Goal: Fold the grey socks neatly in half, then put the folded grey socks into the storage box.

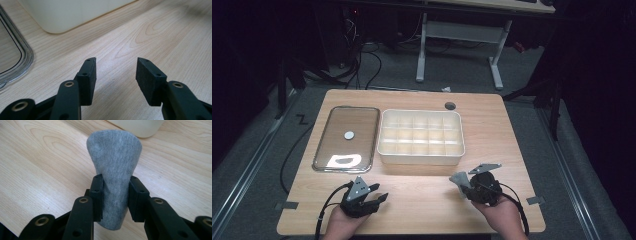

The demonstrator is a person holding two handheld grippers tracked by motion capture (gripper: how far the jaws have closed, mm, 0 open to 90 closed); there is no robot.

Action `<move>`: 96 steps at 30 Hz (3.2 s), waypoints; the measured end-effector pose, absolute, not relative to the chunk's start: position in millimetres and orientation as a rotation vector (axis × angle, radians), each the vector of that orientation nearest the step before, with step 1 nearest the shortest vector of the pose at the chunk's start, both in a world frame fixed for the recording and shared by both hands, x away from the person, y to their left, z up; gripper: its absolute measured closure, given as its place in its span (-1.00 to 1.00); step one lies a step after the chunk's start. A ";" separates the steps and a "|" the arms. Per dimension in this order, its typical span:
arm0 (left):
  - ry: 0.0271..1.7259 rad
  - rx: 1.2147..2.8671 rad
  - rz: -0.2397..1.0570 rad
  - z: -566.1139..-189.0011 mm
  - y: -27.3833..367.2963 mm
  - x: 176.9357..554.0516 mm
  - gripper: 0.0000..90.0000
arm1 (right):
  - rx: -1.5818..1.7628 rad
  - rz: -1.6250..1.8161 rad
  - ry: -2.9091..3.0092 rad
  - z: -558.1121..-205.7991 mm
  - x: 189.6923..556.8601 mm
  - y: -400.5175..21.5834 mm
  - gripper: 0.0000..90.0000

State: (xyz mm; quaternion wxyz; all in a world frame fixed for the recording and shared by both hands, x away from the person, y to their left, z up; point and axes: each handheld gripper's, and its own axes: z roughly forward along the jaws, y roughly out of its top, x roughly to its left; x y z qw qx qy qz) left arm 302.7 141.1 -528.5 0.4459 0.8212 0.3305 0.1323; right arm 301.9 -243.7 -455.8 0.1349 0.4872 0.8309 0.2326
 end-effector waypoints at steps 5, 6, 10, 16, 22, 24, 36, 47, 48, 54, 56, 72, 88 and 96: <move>0.811 2.025 0.328 -528.0 141.7 302.2 0.11 | 1.406 0.663 2.408 -450.2 306.2 -247.7 0.54; 0.812 2.021 0.330 -528.1 141.7 302.0 0.11 | 1.408 0.669 2.410 -448.9 307.3 -248.2 0.54; 0.810 2.016 0.323 -527.8 142.1 302.1 0.10 | 1.412 0.671 2.421 -442.1 312.2 -249.2 0.55; 0.802 2.013 0.315 -527.8 142.1 302.2 0.09 | 1.404 0.677 2.420 -426.8 321.2 -247.6 0.55; 0.800 2.015 0.316 -528.6 142.4 302.4 0.09 | 1.403 0.670 2.434 -409.3 338.4 -245.5 0.55; 0.798 2.011 0.315 -528.5 142.4 302.4 0.08 | 1.399 0.664 2.441 -404.1 344.8 -243.9 0.55; 0.790 2.008 0.322 -528.5 143.9 303.3 0.06 | 1.381 0.572 2.492 -390.4 389.1 -231.0 0.55; 0.775 2.010 0.329 -529.6 143.0 304.4 0.06 | 1.430 0.452 2.543 -397.5 432.4 -220.0 0.55; 0.774 2.011 0.329 -529.7 143.0 304.3 0.06 | 1.437 0.443 2.548 -398.6 434.8 -219.2 0.55; 0.774 2.009 0.328 -529.7 143.2 304.3 0.06 | 1.470 0.395 2.571 -407.5 451.4 -217.3 0.56; 0.774 2.006 0.327 -529.9 143.2 304.7 0.06 | 1.502 0.383 2.564 -409.1 455.0 -217.7 0.56; 0.758 2.022 0.323 -530.3 141.4 304.0 0.06 | 1.520 0.220 2.599 -434.1 468.6 -204.5 0.61; 0.748 2.039 0.319 -530.9 139.7 303.4 0.06 | 1.471 0.112 2.660 -458.0 474.7 -196.3 0.64; 0.744 2.045 0.316 -531.2 138.9 303.3 0.06 | 1.473 0.094 2.656 -464.2 474.4 -194.2 0.63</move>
